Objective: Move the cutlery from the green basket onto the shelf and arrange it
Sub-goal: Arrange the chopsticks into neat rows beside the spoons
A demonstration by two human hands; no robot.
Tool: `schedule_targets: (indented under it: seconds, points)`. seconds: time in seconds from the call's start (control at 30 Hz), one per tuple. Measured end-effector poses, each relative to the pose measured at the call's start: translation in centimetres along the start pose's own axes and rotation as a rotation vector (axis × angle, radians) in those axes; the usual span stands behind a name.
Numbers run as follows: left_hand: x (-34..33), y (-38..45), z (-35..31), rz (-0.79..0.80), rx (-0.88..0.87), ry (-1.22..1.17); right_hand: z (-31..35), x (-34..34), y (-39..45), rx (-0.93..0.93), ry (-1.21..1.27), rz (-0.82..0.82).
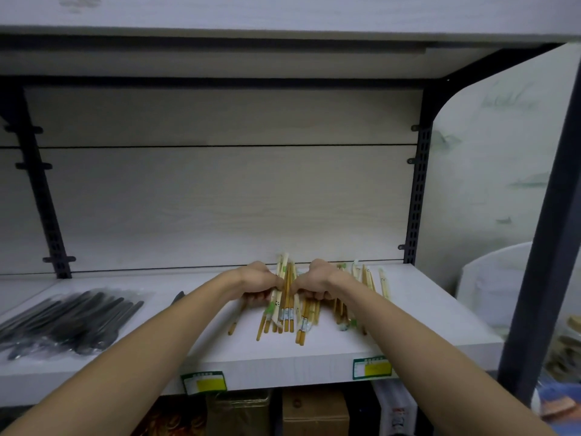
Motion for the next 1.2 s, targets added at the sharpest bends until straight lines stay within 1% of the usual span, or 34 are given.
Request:
schedule_targets:
  seconds: [0.17,0.27,0.4,0.53,0.7,0.8,0.87,0.93,1.0,1.07,1.1,1.2]
  points:
    - [-0.8,-0.1,-2.4,0.029,-0.106,-0.063,-2.6,2.8,-0.7,0.019,0.233,-0.052]
    - [-2.6,0.1,-5.0,0.028,-0.179,-0.097,-6.4,5.0,-1.0,-0.002,0.306,-0.159]
    - [-6.0,0.7,-8.5,0.076,-0.236,-0.057,-12.1,6.9,-1.4,-0.073,0.272,-0.269]
    - [-9.4,1.3,-11.5,0.067,-0.267,-0.026,-16.0,8.1,-2.0,-0.126,0.204,-0.344]
    - [-13.0,1.8,-13.6,0.066,-0.235,0.056,-18.6,7.9,-2.4,-0.156,0.069,-0.328]
    - [-14.0,2.0,-14.2,0.062,-0.249,0.15,-19.4,7.4,-2.0,-0.133,0.053,-0.3]
    - [-14.1,2.3,-14.3,0.063,-0.255,0.164,-19.6,7.2,-1.7,-0.107,0.06,-0.314]
    - [-13.8,2.6,-14.1,0.011,-0.286,0.17,-19.7,7.2,-1.5,-0.078,0.057,-0.35]
    - [-13.1,3.0,-13.9,-0.142,-0.355,0.259,-19.6,7.1,-1.5,-0.058,0.014,-0.384]
    - [-12.3,3.2,-13.4,-0.269,-0.366,0.395,-19.2,6.8,-1.7,-0.065,-0.085,-0.408]
    - [-11.9,3.2,-13.2,-0.29,-0.343,0.452,-18.9,6.6,-1.8,-0.07,-0.145,-0.418]
    - [-11.3,3.4,-12.5,-0.251,-0.238,0.553,-18.2,6.0,-1.5,-0.062,-0.271,-0.452]
Point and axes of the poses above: each hand's wrist, its own y-axis towards the middle knuckle, its own x-axis out of the back of the hand, z = x × y, the point moved 3 cm from there along y, towards the middle knuckle, and after that the axes turned 5 degrees about -y, right-handed, at the moved point
